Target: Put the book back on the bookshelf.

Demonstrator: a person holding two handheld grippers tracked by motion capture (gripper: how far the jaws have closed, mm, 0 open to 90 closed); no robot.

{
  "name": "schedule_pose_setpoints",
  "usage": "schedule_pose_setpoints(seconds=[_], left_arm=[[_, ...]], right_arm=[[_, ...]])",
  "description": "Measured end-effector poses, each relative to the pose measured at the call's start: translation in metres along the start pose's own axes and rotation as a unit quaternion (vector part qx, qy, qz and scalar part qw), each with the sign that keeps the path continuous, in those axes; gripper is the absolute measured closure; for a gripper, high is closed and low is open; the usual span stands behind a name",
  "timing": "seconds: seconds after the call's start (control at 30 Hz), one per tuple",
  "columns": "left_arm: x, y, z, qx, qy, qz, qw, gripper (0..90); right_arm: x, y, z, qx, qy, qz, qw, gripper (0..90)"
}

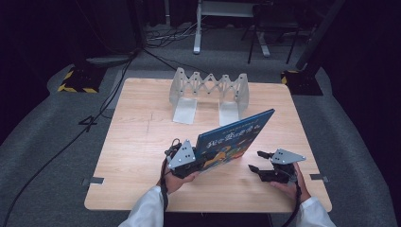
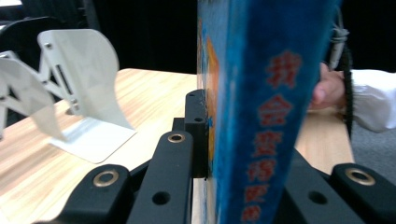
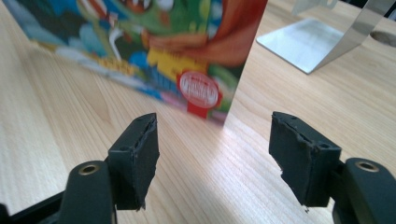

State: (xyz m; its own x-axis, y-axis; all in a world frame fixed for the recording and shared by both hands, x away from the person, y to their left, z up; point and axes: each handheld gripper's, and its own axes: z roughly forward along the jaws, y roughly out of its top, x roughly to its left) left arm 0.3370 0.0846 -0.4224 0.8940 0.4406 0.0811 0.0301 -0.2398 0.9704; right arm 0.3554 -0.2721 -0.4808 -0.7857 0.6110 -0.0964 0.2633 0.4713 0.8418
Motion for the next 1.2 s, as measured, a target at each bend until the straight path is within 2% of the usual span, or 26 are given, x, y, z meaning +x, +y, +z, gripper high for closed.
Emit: schedule_pose_setpoints(seconds=[0.2,0.27,0.47,0.5,0.67,0.73,1.0,1.13,1.2], left_arm=[[0.01,0.001,-0.005,0.007,0.021,0.005,0.9997,83.0],[0.014,0.001,-0.007,0.009,0.029,-0.003,0.9995,83.0],[0.025,-0.004,-0.014,0.011,0.058,-0.006,0.9982,82.9],[0.028,-0.005,-0.015,0.008,0.061,-0.015,0.998,82.8],[0.033,-0.005,-0.016,0.002,0.06,-0.023,0.9979,82.5],[0.036,-0.004,-0.019,-0.016,0.058,-0.03,0.9977,80.9],[0.035,0.002,-0.016,-0.001,0.071,-0.013,0.9974,82.2],[0.037,0.004,-0.014,-0.004,0.065,-0.014,0.9978,82.6],[0.043,0.007,-0.013,-0.001,0.061,-0.021,0.9979,82.6]], right_arm=[[0.001,-0.002,0.004,0.017,-0.002,-0.009,0.9998,34.0],[0.001,-0.002,0.005,0.019,-0.003,-0.01,0.9998,34.0],[0.0,-0.004,0.007,0.025,-0.003,-0.007,0.9996,33.9],[0.0,-0.005,0.008,0.03,-0.001,-0.007,0.9995,33.8],[0.001,-0.006,0.011,0.04,0.003,-0.005,0.9992,33.7],[0.001,-0.006,0.011,0.039,0.006,-0.006,0.9992,33.7],[0.003,-0.006,0.014,0.05,0.012,-0.008,0.9986,34.1],[0.003,-0.007,0.015,0.057,0.011,-0.012,0.9982,34.2],[0.003,-0.008,0.017,0.065,0.005,-0.008,0.9979,34.1]])
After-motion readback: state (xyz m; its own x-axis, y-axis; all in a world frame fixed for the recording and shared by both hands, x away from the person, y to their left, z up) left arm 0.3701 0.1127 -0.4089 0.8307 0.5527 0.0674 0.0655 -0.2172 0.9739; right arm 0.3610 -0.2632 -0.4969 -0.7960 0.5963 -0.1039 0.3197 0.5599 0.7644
